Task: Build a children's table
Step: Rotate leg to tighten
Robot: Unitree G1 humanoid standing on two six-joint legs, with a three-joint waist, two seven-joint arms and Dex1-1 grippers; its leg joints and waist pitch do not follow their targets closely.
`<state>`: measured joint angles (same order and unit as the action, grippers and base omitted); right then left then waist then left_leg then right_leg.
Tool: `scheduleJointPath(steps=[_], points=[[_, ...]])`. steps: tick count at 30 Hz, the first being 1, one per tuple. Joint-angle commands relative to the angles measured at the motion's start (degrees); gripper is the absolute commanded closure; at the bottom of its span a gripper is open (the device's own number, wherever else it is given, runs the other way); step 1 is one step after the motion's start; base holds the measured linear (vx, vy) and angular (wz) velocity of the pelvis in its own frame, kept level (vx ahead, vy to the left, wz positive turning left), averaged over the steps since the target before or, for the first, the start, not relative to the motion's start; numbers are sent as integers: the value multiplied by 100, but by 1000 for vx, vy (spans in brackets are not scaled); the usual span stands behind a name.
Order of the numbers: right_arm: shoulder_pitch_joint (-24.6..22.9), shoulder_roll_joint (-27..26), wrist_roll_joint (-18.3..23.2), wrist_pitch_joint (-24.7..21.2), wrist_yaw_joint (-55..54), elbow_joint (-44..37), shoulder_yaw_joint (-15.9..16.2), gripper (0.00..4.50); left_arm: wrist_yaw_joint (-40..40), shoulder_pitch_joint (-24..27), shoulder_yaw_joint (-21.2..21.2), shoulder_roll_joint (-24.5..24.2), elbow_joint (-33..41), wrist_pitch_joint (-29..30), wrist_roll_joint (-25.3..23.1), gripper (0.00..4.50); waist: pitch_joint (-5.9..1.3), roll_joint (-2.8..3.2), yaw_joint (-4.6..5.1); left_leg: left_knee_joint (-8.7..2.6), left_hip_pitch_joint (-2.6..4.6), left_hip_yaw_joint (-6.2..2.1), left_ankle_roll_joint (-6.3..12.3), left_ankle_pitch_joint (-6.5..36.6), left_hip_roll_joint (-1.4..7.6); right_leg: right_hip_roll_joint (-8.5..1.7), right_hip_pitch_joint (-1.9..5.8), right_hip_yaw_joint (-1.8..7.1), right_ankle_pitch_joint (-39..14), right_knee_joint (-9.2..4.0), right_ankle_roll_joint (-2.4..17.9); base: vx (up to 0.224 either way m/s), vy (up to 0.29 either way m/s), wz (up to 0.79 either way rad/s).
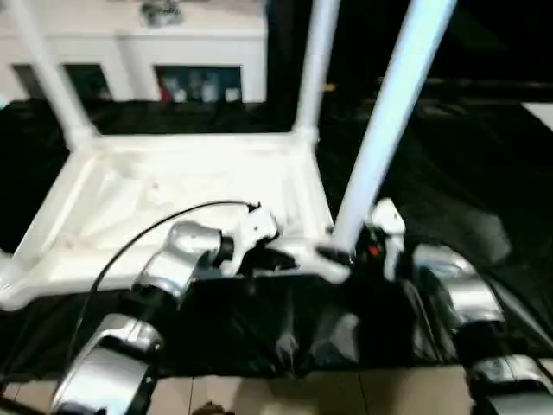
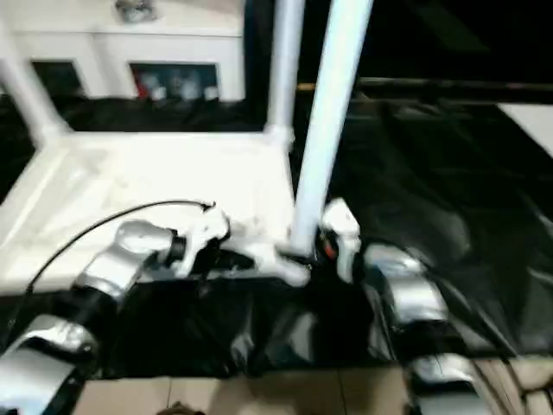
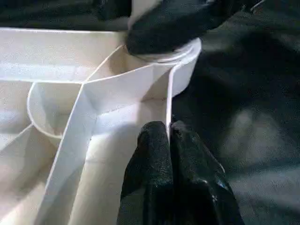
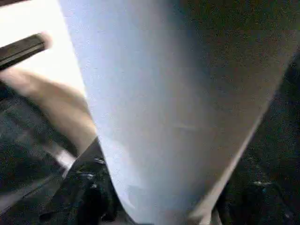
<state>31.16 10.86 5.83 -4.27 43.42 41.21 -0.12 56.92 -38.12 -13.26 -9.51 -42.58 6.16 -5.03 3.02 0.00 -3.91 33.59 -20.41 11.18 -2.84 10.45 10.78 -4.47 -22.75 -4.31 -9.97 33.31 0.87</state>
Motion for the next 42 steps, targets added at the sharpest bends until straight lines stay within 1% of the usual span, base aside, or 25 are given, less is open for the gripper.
scheduleJointPath(steps=[1, 2, 4, 7, 8, 10, 11, 12, 16, 17, 18, 21, 22, 23, 25, 26, 27, 30, 31, 33, 34, 37, 38, 40, 42], points=[[-103, -489, -21, -378, -125, 439, 346, 233, -289, -318, -28, 432, 163, -43, 129, 450, -274, 8, 44, -494, 80, -249, -89, 2253, 253, -489, 182, 179, -3543, -618, 519, 0, 0, 0], [-27, -610, 25, -436, -323, 529, 275, 236, -410, -361, -40, 527, 118, -12, 110, 450, -279, 7, 77, -499, 76, -250, -55, 2293, 247, -478, 194, 166, -3399, -632, 526, 0, 0, 0], [135, -900, 91, -465, -673, 697, 163, 240, -657, -444, -72, 730, 21, 60, 81, 450, -264, 31, 108, -475, 144, -227, -38, 2494, 233, -461, 109, 171, -3382, -668, 623, 0, 0, 0], [241, -1133, 23, -326, -902, 824, 156, 240, -739, -445, -122, 853, 20, 62, 48, 450, -269, 30, 114, -474, 136, -229, -11, 2493, 234, -471, 123, 176, -3317, -662, 655, 0, 0, 0], [269, -1188, 22, -245, -927, 879, 118, 207, -720, -426, -120, 864, 45, 63, 39, 450, -271, 28, 114, -473, 144, -223, -4, 2502, 234, -467, 112, 182, -3303, -663, 661, 0, 0, 0], [287, -1215, 37, -208, -909, 910, 85, 173, -683, -407, -129, 852, 70, 32, 28, 450, -274, 17, 117, -478, 124, -223, 22, 2492, 235, -473, 127, 187, -3249, -650, 685, 0, 0, 0], [294, -1174, 119, -222, -773, 916, 23, 171, -620, -380, -159, 747, 70, -71, -16, 450, -275, 36, 112, -487, 126, -226, 34, 2487, 242, -471, 128, 191, -3194, -644, 703, 0, 0, 0], [294, -1168, 126, -224, -757, 915, 19, 151, -613, -378, -163, 736, 69, -82, -20, 450, -275, 36, 117, -490, 130, -221, 36, 2512, 249, -464, 120, 199, -3125, -639, 731, 0, 0, 0], [169, -856, -80, -9, -365, 684, 243, 123, -280, -318, -212, 463, 91, -274, -26, 450, -290, 27, 115, -502, 101, -209, 30, 2466, 256, -464, 144, 229, -2811, -593, 835, 0, 0, 0], [137, -777, -102, 22, -236, 629, 279, 116, -207, -306, -209, 408, 98, -302, -21, 450, -299, 22, 100, -510, 75, -210, 54, 2336, 262, -471, 169, 238, -2648, -569, 872, 0, 0, 0], [97, -679, -126, 70, -30, 564, 297, 103, -90, -287, -213, 329, 116, -353, -10, 450, -309, 28, 93, -504, 83, -192, 68, 2226, 273, -471, 165, 260, -2414, -540, 959, 0, 0, 0], [-8, -435, -90, 85, 517, 352, 373, 103, 200, -244, -240, 157, 173, -438, 22, 450, -329, 7, 49, -482, 54, -155, 193, 1891, 275, -464, 220, 276, -1896, -469, 1162, 0, 0, 0], [-75, -273, -13, 54, 880, 209, 447, 103, 378, -221, -252, 65, 209, -489, 46, 450, -337, 16, 28, -471, 57, -134, 235, 1756, 279, -458, 218, 280, -1734, -451, 1219, 0, 0, 0], [-163, -74, 51, 10, 1327, 26, 548, 103, 590, -195, -274, -41, 260, -524, 75, 450, -344, 1, 1, -464, 65, -121, 272, 1696, 280, -445, 233, 272, -1664, -448, 1231, 0, 0, 0], [-259, 128, 84, -26, 1753, -157, 658, 103, 759, -181, -291, -132, 294, -555, 95, 450, -357, 7, -61, -439, 61, -90, 375, 1461, 299, -434, 240, 271, -1358, -397, 1316, 54, -22, 6], [-311, 233, 98, -34, 1976, -244, 710, 103, 852, -179, -303, -181, 301, -563, 101, 450, -378, 15, -120, -414, 60, -71, 436, 1234, 312, -437, 243, 276, -1033, -348, 1414, 56, -22, 7], [-311, 233, 98, -34, 1976, -244, 710, 103, 852, -179, -303, -181, 301, -563, 101, 450, -389, 11, -139, -415, 38, -79, 447, 1125, 314, -442, 269, 270, -904, -321, 1439, 52, -18, 3], [-462, 591, 174, -218, 2760, -501, 898, 103, 1185, -160, -342, -357, 300, -595, 108, 450, -405, 18, -200, -389, 48, -67, 568, 856, 318, -423, 267, 263, -393, -258, 1588, 0, 0, 0], [-468, 607, 176, -231, 2789, -514, 909, 103, 1205, -157, -344, -367, 304, -592, 110, 450, -399, 20, -203, -394, 38, -71, 572, 853, 319, -426, 271, 262, -386, -254, 1601, 0, 0, 0], [-547, 808, 203, -405, 3169, -693, 1048, 103, 1439, -132, -378, -496, 327, -592, 143, 450, -386, 10, -234, -405, 43, -74, 519, 978, 315, -439, 280, 257, -658, -287, 1551, 0, 0, 0], [-557, 835, 211, -438, 3225, -720, 1069, 128, 1476, -132, -383, -516, 326, -586, 152, 450, -378, 17, -241, -410, 51, -75, 499, 1033, 315, -440, 275, 260, -776, -305, 1525, 0, 0, 0], [-593, 915, 217, -537, 3409, -818, 1127, 141, 1597, -137, -397, -583, 318, -580, 177, 450, -357, 13, -271, -432, 84, -76, 347, 1264, 321, -452, 251, 265, -1330, -370, 1397, 0, 0, 0], [-606, 929, 213, -543, 3449, -847, 1141, 157, 1647, -143, -394, -612, 310, -578, 180, 450, -353, 18, -280, -439, 102, -77, 287, 1340, 326, -452, 239, 269, -1486, -384, 1351, 0, 0, 0], [-626, 949, 238, -570, 3509, -905, 1166, 157, 1719, -152, -387, -648, 297, -578, 186, 450, -349, 9, -272, -455, 91, -90, 221, 1401, 325, -454, 247, 269, -1634, -397, 1288, 0, 0, 0], [-646, 964, 280, -650, 3575, -987, 1207, 182, 1756, -168, -387, -672, 272, -581, 193, 450, -355, 9, -274, -455, 90, -94, 211, 1363, 324, -456, 247, 271, -1642, -394, 1255, 0, 0, 0]])
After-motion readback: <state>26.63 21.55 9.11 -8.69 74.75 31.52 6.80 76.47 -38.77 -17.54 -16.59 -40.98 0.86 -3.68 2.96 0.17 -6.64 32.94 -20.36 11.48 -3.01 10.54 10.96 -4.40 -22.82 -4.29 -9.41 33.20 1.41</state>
